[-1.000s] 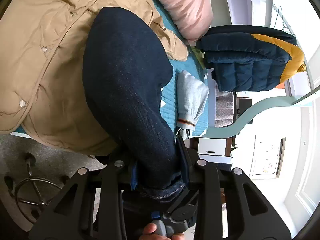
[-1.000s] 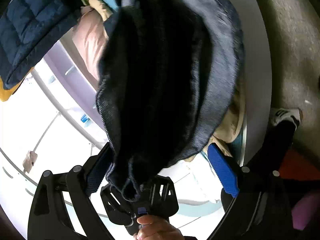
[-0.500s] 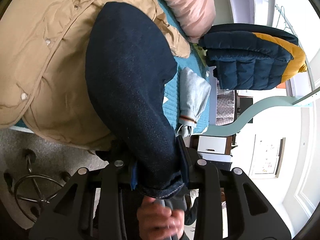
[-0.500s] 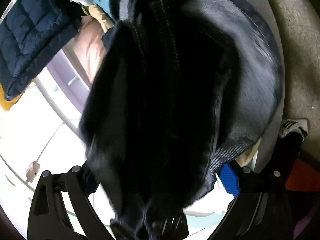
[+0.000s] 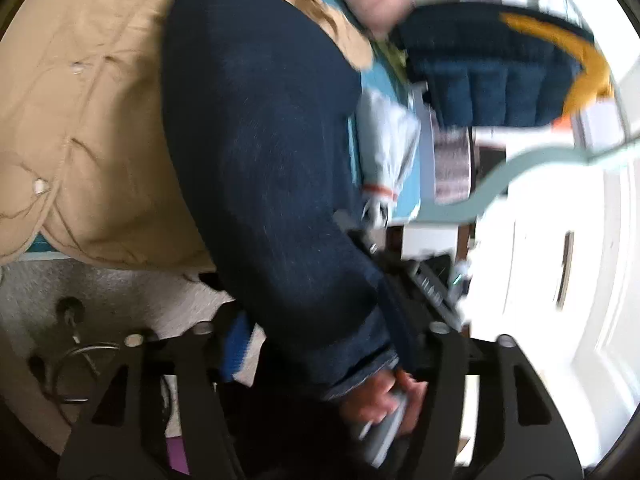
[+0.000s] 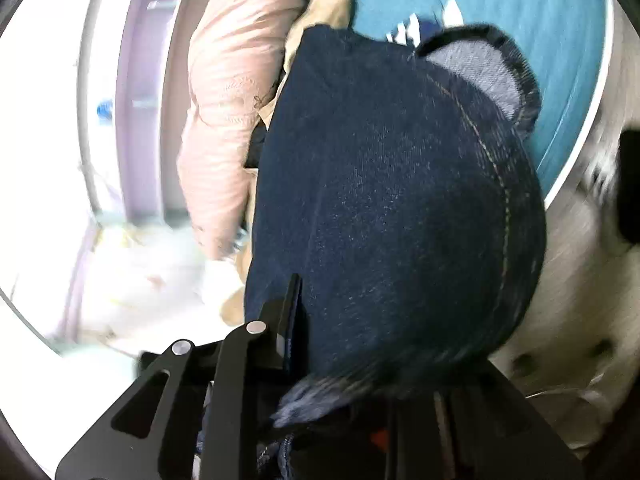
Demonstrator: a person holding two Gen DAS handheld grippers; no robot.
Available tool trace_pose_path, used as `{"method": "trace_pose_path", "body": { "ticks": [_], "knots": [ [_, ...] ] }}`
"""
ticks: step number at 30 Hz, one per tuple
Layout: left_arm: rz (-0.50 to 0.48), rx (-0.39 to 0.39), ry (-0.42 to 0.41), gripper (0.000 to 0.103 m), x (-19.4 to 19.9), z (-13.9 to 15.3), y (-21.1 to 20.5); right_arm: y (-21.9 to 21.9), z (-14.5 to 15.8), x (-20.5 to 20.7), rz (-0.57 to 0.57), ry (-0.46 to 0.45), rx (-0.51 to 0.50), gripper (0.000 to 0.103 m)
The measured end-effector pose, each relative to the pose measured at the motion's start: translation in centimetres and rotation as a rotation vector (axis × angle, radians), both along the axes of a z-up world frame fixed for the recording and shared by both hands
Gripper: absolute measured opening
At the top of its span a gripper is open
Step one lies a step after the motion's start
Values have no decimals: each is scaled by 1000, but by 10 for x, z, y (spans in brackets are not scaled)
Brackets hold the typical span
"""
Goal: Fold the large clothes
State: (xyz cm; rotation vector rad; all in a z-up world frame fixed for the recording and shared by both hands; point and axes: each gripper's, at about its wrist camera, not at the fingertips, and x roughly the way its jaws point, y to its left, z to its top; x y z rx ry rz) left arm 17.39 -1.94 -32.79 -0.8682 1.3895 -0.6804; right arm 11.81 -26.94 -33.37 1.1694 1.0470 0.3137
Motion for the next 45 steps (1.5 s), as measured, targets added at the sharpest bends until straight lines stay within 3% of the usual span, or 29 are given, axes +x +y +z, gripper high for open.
{"method": "trace_pose_path", "body": {
  "ticks": [2,3,6,9,13,19,20,25,31,32,33,34,36,39,45],
  "knots": [
    [-77,-26,1,67,-3,2,-10,-12,6,-1,50,3,-55,19],
    [-128,-37,-5,73,-5,5,-17,-23,11,2,81,8,-97,19],
    [-191,-6,-94,78,-7,21,-20,-48,17,9,139,32,-228,17],
    [-185,52,-135,84,4,26,-14,-81,9,16,186,75,-339,16],
    [-149,161,-178,84,42,24,-12,-107,2,24,236,124,-439,16],
    [-178,275,-280,85,116,21,-48,-112,-15,32,277,133,-465,17],
    [-206,276,-268,86,129,14,-57,-113,-17,31,275,135,-455,17],
    [-260,431,-186,87,167,-37,-69,-121,-25,36,280,135,-425,17],
    [-270,289,-36,87,173,-79,-56,-120,-20,32,293,133,-435,17],
    [-267,280,-40,84,172,-80,-55,-119,-20,34,296,129,-439,17],
    [-273,273,-55,71,172,-80,-55,-120,-19,33,296,127,-440,17],
    [-278,283,-95,68,170,-75,-56,-119,-18,33,297,125,-442,17],
    [-296,303,-153,52,166,-66,-63,-117,-11,31,298,113,-461,17],
    [-295,328,-227,42,159,-49,-63,-109,6,30,295,62,-503,17],
    [-282,301,-377,39,153,13,-71,-114,61,26,242,-82,-543,16]
  ]
}}
